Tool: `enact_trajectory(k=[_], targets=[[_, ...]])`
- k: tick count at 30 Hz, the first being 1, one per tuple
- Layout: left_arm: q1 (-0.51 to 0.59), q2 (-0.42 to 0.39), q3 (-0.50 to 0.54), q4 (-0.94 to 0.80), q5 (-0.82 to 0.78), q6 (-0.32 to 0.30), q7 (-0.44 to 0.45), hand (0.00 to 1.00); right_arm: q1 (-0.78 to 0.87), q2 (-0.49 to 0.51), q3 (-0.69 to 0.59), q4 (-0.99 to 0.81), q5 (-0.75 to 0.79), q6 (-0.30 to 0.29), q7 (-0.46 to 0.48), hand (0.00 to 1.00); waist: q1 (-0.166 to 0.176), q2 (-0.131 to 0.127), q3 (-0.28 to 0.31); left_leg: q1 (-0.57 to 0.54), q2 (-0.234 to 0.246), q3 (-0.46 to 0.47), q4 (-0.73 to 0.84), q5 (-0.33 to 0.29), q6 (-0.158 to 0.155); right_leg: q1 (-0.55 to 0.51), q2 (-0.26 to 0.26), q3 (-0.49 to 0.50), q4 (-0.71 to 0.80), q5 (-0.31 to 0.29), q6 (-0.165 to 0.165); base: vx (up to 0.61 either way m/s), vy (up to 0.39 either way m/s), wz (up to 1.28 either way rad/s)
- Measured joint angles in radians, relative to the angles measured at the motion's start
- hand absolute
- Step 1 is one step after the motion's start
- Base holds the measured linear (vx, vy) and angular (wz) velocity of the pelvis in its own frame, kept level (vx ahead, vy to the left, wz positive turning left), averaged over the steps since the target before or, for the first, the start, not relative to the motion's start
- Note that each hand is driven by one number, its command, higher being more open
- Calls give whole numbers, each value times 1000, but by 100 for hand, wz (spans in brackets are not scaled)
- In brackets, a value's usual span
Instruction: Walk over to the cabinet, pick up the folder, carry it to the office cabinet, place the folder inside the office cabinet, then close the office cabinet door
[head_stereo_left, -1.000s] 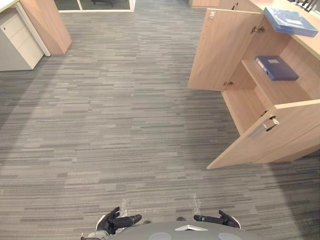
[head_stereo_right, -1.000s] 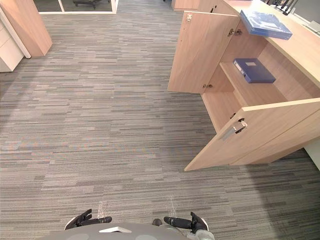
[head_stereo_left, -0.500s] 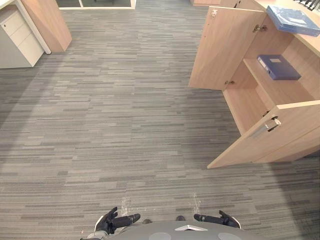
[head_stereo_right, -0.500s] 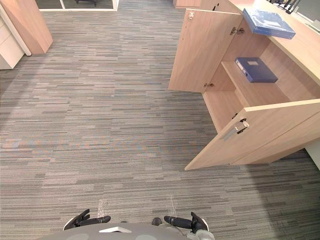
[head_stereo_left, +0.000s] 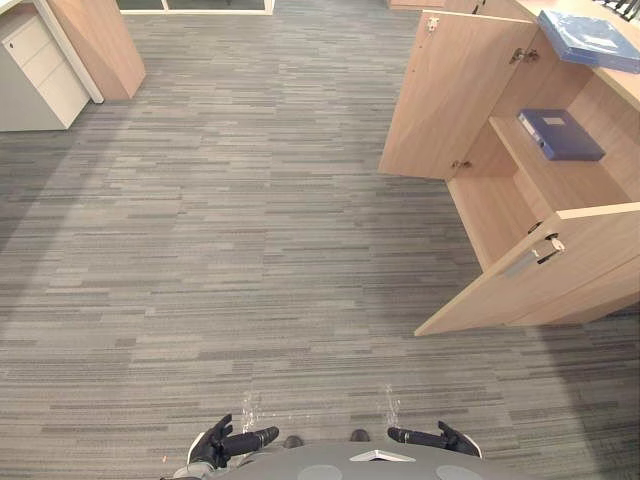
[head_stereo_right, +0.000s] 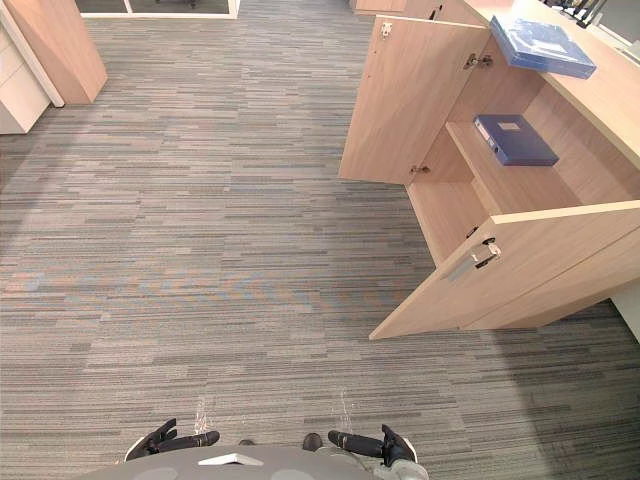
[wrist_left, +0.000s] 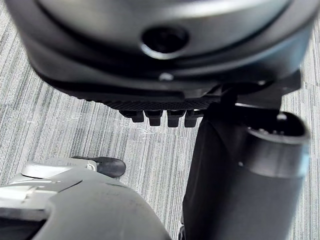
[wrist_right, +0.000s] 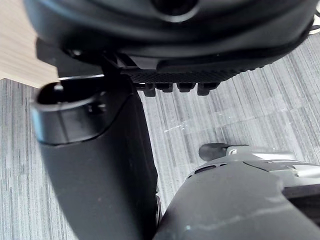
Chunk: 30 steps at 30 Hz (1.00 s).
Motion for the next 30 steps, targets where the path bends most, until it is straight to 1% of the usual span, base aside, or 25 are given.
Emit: enact_trajectory(k=[6, 9, 14, 15, 16, 17, 18, 19, 20, 21, 22, 23, 24, 25, 26, 27, 28, 29, 30], targets=[[-1, -1, 13, 0, 13, 2, 3, 100, -7, 1, 0, 0, 0, 4, 1, 100, -1, -4, 1, -2, 0, 1, -1, 0, 0, -4, 0, 0, 0, 0, 0, 0, 0, 0], [-3, -1, 19, 0, 13, 19, 4, 100, -9, 1, 0, 0, 0, 7, 1, 100, -2, -5, 0, -4, 0, 1, -1, 0, 0, -6, 0, 1, 0, 0, 0, 0, 0, 0], [-3, -1, 22, -2, 12, 19, 20, 100, -10, 2, 0, 0, 1, 8, 1, 100, -2, -9, -2, -19, 0, -3, 2, 0, 0, -16, 1, -3, -1, -2, -2, 2, -5, 3], [-3, -1, 44, -8, 9, 19, 21, 100, -12, 8, -1, 0, 1, 8, 0, 100, -2, -20, 2, -48, -1, -5, 58, -33, -8, -17, 0, -9, 0, -12, -15, 16, -48, 10], [-1, -3, 66, -19, -7, 19, 23, 100, -14, 12, -2, 0, 2, 9, 0, 100, 1, -24, 12, -108, 5, -7, 193, -101, -23, -14, -2, -15, 5, -28, -24, 10, -60, 12], [2, -9, 79, -32, -26, 19, 23, 100, -17, 11, -3, 0, 3, 9, 1, 100, 2, -23, 17, -143, 14, -6, 278, -138, -38, -10, 3, -20, 12, -37, -33, 5, -66, 20], [11, -14, 98, -66, -56, 17, 21, 100, -21, 11, -2, 0, 7, 9, 1, 100, 6, -24, 33, -220, 30, 6, 479, -177, -81, 8, 7, -27, 23, -54, -41, -52, -57, 27], [15, -31, 128, -111, -116, 15, 18, 100, -20, 2, 0, -3, 10, 10, 2, 100, 21, -16, 55, -310, 54, 24, 708, -167, -88, 39, 12, -35, 32, -73, -50, -85, -42, 25], [15, -42, 138, -130, -147, 14, 19, 100, -17, 0, 1, -6, 10, 10, 2, 100, 28, -8, 68, -352, 69, 33, 813, -144, -94, 59, 16, -36, 39, -81, -58, -161, -25, 12], [29, -49, 139, -153, -211, 10, 20, 100, -18, -7, 5, -10, 8, 13, 0, 100, 42, 5, 84, -423, 102, 56, 971, -153, -87, 84, 16, -36, 55, -102, -64, -210, -12, 4], [42, -62, 137, -165, -263, -2, 15, 100, -16, -8, 6, -13, 8, 15, 1, 100, 49, -3, 81, -465, 122, 84, 975, -177, -79, 101, 5, -35, 63, -120, -62, -248, -19, -1], [46, -65, 135, -170, -281, -6, 13, 100, -15, -9, 7, -13, 7, 15, 3, 100, 53, -2, 80, -479, 129, 95, 938, -180, -74, 105, -3, -32, 65, -127, -56, -308, -31, -12], [48, -65, 135, -173, -295, -13, 11, 100, -17, -10, 11, -14, 6, 15, 4, 100, 63, 0, 82, -494, 133, 107, 797, -175, -70, 106, -24, -21, 74, -142, -45, -255, -25, -21], [48, -65, 134, -171, -301, -12, 8, 100, -18, -11, 13, -15, 6, 16, 4, 100, 63, -2, 81, -496, 132, 107, 707, -164, -71, 106, -35, -15, 78, -151, -37, -302, -24, -29], [50, -67, 134, -166, -318, -10, 7, 100, -20, -14, 18, -19, 7, 16, 5, 100, 63, 0, 81, -496, 127, 90, 529, -119, -79, 109, -57, 0, 81, -169, -21, -230, -1, -35], [57, -72, 133, -163, -323, -10, 8, 100, -20, -18, 19, -19, 8, 16, 6, 100, 62, 6, 80, -489, 125, 52, 348, -55, -94, 112, -80, 17, 86, -188, 1, -203, 17, -37], [62, -78, 133, -163, -329, -10, 9, 100, -18, -22, 19, -19, 9, 16, 6, 100, 62, 13, 80, -486, 131, 35, 267, -25, -105, 114, -87, 30, 87, -200, 13, -50, 114, -50], [68, -90, 123, -164, -362, -12, 14, 100, -16, -37, 19, -17, 9, 19, 4, 100, 63, 40, 88, -491, 162, 22, 182, 23, -123, 138, -103, 51, 92, -232, 49, 114, 225, -38], [61, -90, 116, -159, -375, -12, 17, 100, -17, -32, 19, -15, 9, 22, -1, 100, 63, 36, 95, -486, 146, 51, 219, 118, -115, 156, -136, 57, 94, -258, 59, 210, 274, -39]])
